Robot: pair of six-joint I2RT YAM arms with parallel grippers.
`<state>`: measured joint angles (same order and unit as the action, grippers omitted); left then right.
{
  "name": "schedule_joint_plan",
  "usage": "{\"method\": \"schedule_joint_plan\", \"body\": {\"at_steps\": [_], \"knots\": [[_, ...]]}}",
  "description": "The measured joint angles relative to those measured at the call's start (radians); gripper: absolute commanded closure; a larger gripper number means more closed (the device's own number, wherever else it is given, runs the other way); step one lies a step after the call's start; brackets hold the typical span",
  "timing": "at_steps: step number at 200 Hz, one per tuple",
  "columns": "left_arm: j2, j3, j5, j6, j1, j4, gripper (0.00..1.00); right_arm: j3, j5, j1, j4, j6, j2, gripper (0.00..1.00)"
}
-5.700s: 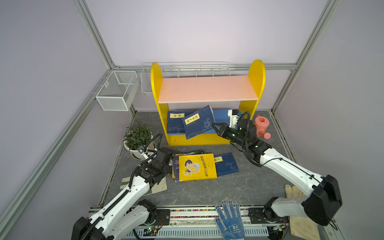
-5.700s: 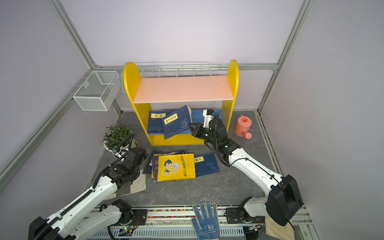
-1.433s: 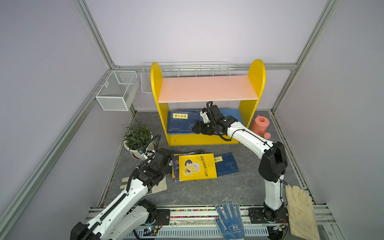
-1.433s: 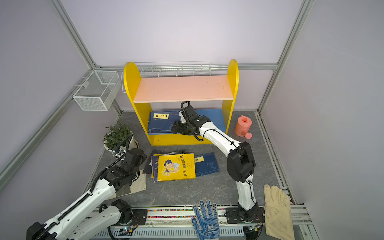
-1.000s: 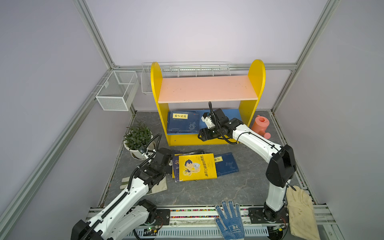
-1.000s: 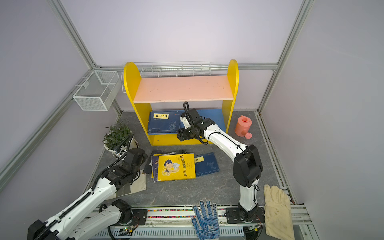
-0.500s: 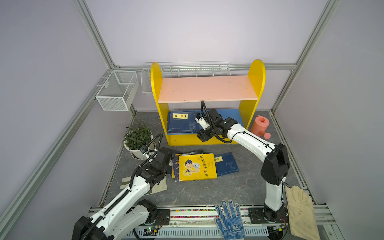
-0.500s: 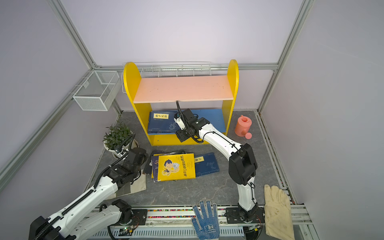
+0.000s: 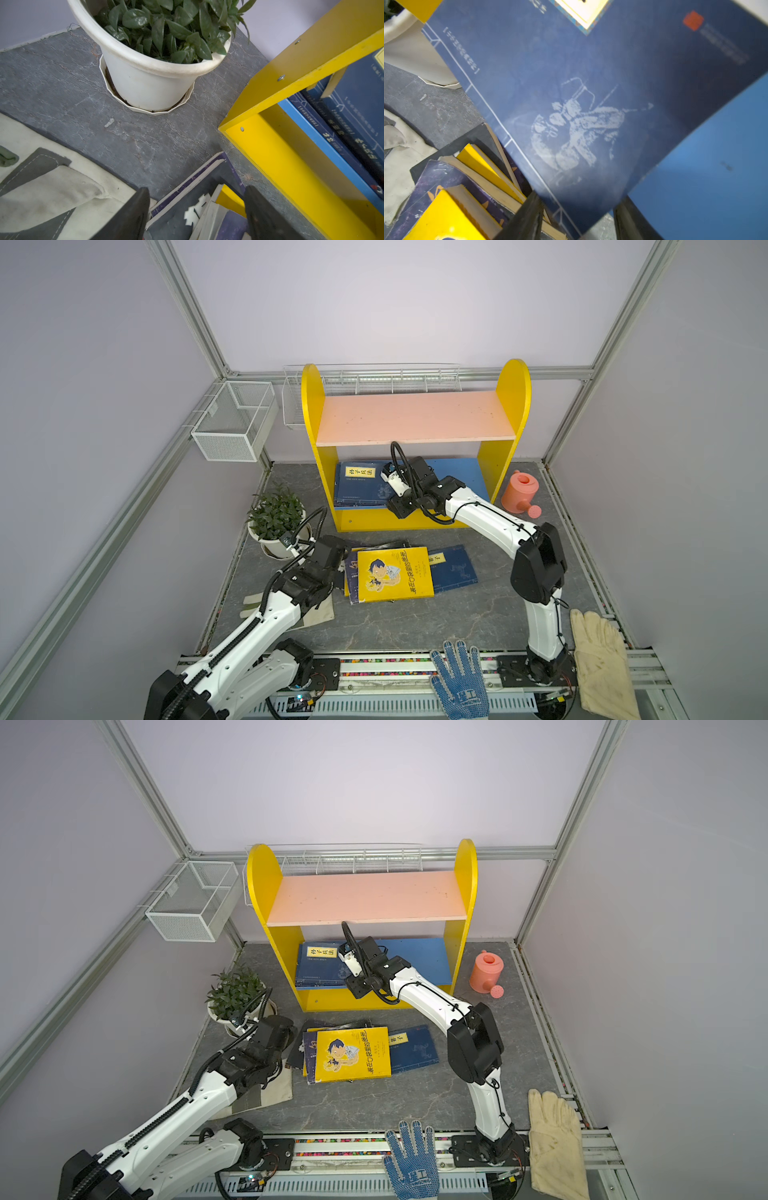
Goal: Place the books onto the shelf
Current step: 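Open the right gripper and pull it back toward the book pile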
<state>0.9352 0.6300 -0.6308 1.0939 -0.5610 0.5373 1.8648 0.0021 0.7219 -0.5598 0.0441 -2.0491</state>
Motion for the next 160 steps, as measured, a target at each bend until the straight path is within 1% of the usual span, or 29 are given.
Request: {"method": "schedule_joint_plan", "body": {"at_steps": [32,54,99,140,156,160], "knots": [[0.000,0.000,0.000,0.000,0.000,0.007,0.27,0.023,-0.022,0.000,0.012,0.002,-0.021,0.55],[0.000,0.000,0.000,0.000,0.000,0.014,0.27,0.034,-0.033,0.000,0.014,0.000,-0.029,0.55],[0.000,0.000,0.000,0.000,0.000,0.015,0.27,0.043,-0.027,0.000,0.011,0.002,-0.031,0.53],[0.000,0.000,0.000,0.000,0.000,0.014,0.27,0.050,-0.009,0.000,0.021,0.014,-0.032,0.58],[0.000,0.000,0.001,0.000,0.000,0.014,0.27,0.050,-0.005,0.000,0.022,0.016,-0.032,0.55],[0.000,0.000,0.001,0.000,0.000,0.014,0.27,0.050,-0.005,0.000,0.023,0.017,-0.032,0.51]]}}
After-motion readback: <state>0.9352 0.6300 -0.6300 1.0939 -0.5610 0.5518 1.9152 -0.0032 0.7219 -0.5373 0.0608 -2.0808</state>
